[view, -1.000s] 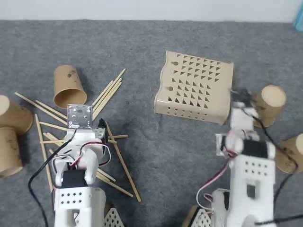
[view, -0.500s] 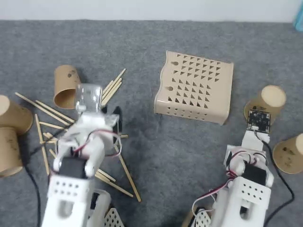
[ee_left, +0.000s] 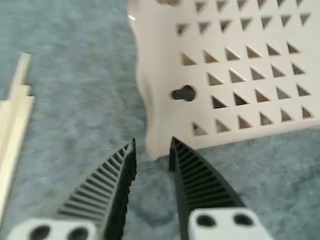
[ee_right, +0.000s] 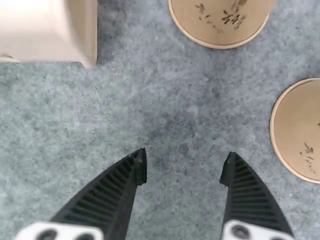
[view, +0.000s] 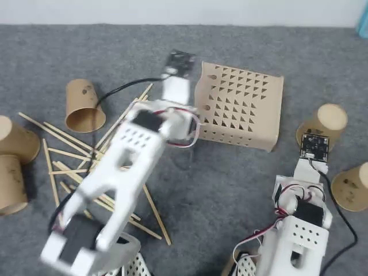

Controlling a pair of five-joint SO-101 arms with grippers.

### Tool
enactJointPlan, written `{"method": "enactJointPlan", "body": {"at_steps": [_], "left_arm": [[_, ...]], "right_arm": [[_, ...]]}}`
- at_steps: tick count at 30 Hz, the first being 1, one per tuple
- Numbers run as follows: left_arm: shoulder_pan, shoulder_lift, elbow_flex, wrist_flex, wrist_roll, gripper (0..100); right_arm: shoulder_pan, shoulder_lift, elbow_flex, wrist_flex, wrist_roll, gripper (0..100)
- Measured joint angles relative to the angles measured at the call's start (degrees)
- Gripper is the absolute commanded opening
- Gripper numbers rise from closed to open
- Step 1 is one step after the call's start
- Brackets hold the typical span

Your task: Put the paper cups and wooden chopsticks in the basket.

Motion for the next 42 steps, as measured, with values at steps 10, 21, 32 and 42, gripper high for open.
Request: {"method": "enactJointPlan", "body": {"at_steps": [10, 21, 32, 42], "left_arm": [[0.5, 23.0, -22.1, -0.1, 3.6, 11], [0.8, 30.7, -30.4, -0.2, 4.0, 10], [-1.7, 29.9, -29.6, -1.8, 8.0, 11], [0.6, 18.9, -5.7, -23.9, 2.5, 12]], "right_arm": [[0.0, 0.0, 0.0, -0.4, 0.0, 23.7], [-0.7, -0.4, 1.1, -1.8, 1.1, 23.7], [-0.8, -0.4, 1.1, -1.8, 3.3, 23.7], [-1.3, -0.4, 1.1, -1.8, 3.3, 23.7]]}}
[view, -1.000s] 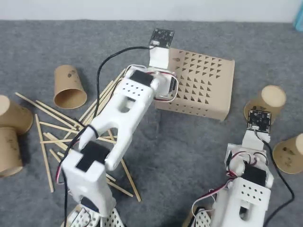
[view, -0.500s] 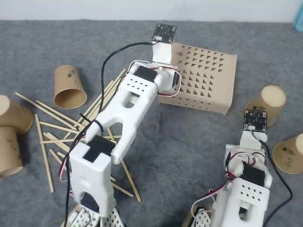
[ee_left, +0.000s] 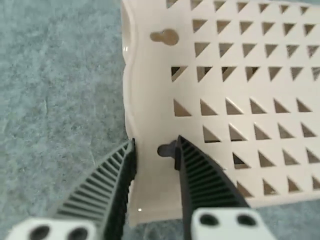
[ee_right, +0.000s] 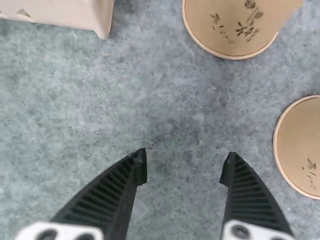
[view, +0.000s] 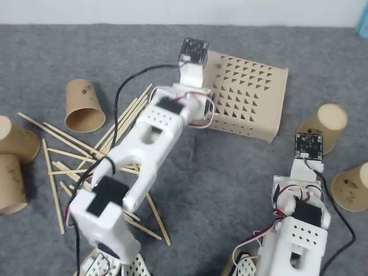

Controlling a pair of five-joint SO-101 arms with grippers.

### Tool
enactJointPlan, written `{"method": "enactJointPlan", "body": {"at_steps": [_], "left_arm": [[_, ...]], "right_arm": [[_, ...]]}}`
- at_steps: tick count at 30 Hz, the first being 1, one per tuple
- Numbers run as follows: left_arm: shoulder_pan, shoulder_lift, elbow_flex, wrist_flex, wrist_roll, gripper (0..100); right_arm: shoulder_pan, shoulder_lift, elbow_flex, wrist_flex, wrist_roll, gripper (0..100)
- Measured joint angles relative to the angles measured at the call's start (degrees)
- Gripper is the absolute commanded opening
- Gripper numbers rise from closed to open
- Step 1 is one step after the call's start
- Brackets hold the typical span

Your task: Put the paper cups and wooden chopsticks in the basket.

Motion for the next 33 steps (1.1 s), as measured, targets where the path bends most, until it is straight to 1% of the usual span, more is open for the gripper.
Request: {"method": "enactJointPlan", "body": {"at_steps": [3, 6, 7, 8, 16, 19, 24, 27, 29, 33], "left_arm": [[0.0, -3.5, 12.5, -16.8, 0.4, 12], [0.2, -4.6, 24.3, -36.7, 4.0, 11], [0.3, -4.6, 26.6, -41.4, 5.0, 10], [0.4, -4.5, 27.8, -44.5, 5.8, 10], [0.8, -3.3, 29.7, -50.4, 6.6, 10], [0.7, -4.9, 31.5, -51.3, 7.6, 10], [1.3, -18.2, 40.0, -51.3, 16.5, 10], [2.5, -26.5, 46.4, -51.3, 16.7, 11], [2.6, -30.3, 50.3, -51.3, 16.7, 11], [-0.4, -33.8, 55.6, -51.3, 15.1, 11]], "right_arm": [[0.2, 0.0, 0.0, 0.0, 0.0, 23.7], [0.0, 0.0, 0.0, 0.0, 0.0, 23.7], [0.0, 0.0, 0.0, 0.0, 0.0, 23.7], [0.0, 0.0, 0.0, 0.0, 0.0, 23.7], [0.0, 0.0, 0.0, 0.0, 0.0, 23.7], [0.0, 0.0, 0.0, 0.0, 1.2, 23.7], [0.0, 0.0, 0.0, 0.0, 2.0, 23.7], [-0.1, 0.0, 0.0, 0.0, 2.0, 23.7], [-1.4, 0.0, 0.0, 0.0, 2.0, 23.7], [-1.5, 0.0, 0.0, 0.0, 2.1, 23.7]]}}
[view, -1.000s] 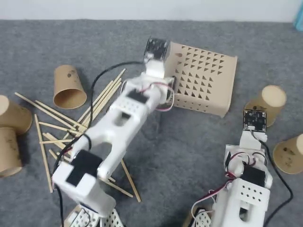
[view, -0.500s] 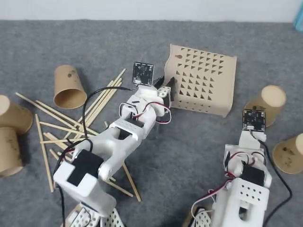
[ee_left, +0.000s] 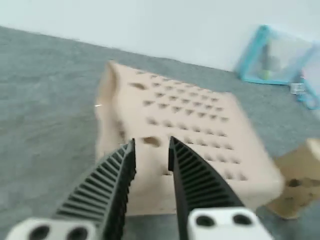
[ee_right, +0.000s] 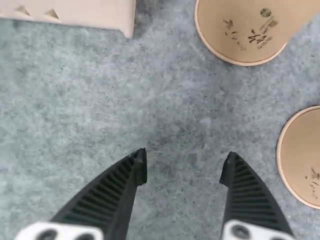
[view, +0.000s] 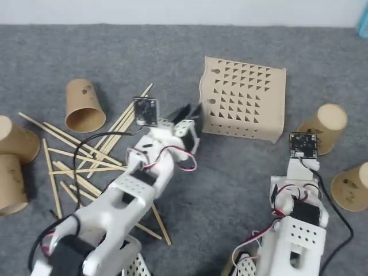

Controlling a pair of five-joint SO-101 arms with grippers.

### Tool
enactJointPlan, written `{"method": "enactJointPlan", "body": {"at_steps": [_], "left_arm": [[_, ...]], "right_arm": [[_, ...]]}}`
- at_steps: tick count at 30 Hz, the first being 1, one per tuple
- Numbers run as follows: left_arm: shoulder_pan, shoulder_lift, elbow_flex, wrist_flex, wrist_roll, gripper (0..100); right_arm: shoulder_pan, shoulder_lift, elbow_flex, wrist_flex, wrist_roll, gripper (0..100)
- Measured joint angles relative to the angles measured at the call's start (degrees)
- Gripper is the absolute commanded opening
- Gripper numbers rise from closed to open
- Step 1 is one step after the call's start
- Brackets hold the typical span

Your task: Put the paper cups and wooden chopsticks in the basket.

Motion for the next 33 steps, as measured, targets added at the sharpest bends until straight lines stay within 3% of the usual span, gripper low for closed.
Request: {"method": "enactJointPlan", "body": {"at_steps": [6, 9, 18, 33], "left_arm": [[-1.6, 0.8, 4.0, -0.4, -5.9, 11], [-0.1, 2.7, 5.8, -4.7, -8.7, 11], [2.7, 9.4, 6.2, -10.7, -11.8, 11], [3.3, 32.4, -18.7, -11.6, -12.0, 10]], "right_arm": [[-0.2, 0.0, 0.0, 0.0, 0.0, 23.7], [-0.2, 0.0, 0.0, 0.0, 0.0, 23.7], [-0.3, 0.0, 0.0, 0.0, 0.0, 23.7], [-0.3, -0.1, 0.0, 0.0, 0.0, 23.7]]}}
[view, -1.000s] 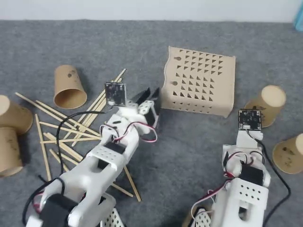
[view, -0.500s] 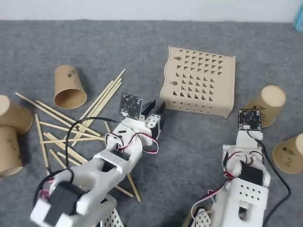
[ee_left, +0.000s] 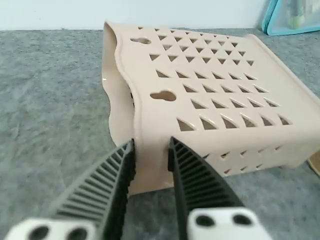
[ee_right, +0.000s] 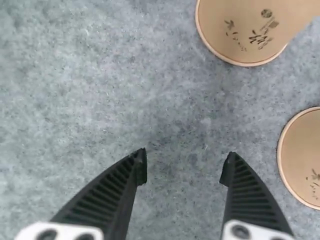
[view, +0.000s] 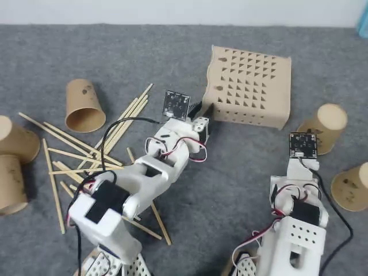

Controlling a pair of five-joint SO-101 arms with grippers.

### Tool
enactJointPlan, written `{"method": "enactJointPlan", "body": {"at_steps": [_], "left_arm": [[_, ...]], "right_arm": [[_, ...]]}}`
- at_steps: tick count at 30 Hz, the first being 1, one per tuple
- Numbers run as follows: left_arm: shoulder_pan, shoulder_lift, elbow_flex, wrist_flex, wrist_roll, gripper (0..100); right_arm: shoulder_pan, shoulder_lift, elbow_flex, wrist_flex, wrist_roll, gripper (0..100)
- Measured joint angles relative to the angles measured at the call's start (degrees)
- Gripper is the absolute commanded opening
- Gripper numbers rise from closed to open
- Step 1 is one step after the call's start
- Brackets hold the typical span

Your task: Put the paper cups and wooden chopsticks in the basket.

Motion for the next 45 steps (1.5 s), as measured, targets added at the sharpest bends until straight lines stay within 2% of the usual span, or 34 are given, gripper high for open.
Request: {"method": "enactJointPlan", "body": {"at_steps": [6, 9, 14, 18, 22, 27, 29, 33, 36, 40, 43, 45], "left_arm": [[5.0, 0.9, -3.1, 0.3, 0.2, 7], [8.0, 0.9, -7.2, 3.3, 0.0, 1], [13.6, 6.9, -16.1, 5.6, 0.0, 1], [13.5, 14.3, -22.3, 5.6, 1.8, 1], [12.1, 14.9, -23.4, 5.7, 2.5, 1], [10.4, 6.4, -17.3, 5.8, 2.5, 2], [10.5, -0.5, -12.1, 5.8, 2.5, 5], [11.1, -16.2, 0.4, 6.2, 2.3, 20], [10.3, -24.7, 6.3, 12.7, 2.4, 29], [7.4, -25.8, 5.6, 25.2, 2.5, 30], [4.7, -21.5, 2.4, 25.6, 2.5, 30], [3.2, -15.9, -0.4, 22.6, 2.5, 30]], "right_arm": [[0.0, 0.0, 0.0, 0.0, 0.0, 23.7], [0.1, 0.0, 0.0, 0.0, 0.0, 23.7], [0.1, 0.0, 0.0, 0.0, 0.0, 23.7], [0.1, 0.0, 0.0, 0.0, 0.0, 23.7], [0.0, 0.0, 0.0, 0.0, 0.0, 23.7], [0.2, 0.0, 0.0, 0.0, 0.0, 23.7], [0.0, 0.0, 0.0, 0.0, 0.0, 23.7], [0.2, 0.0, 0.0, 0.0, 0.0, 23.7], [0.2, 0.0, 0.0, 0.0, 0.0, 23.7], [0.1, 0.0, 0.0, 0.0, 0.0, 23.7], [0.2, 0.0, 0.0, 0.0, 0.0, 23.7], [0.1, 0.0, 0.0, 0.0, 0.0, 23.7]]}}
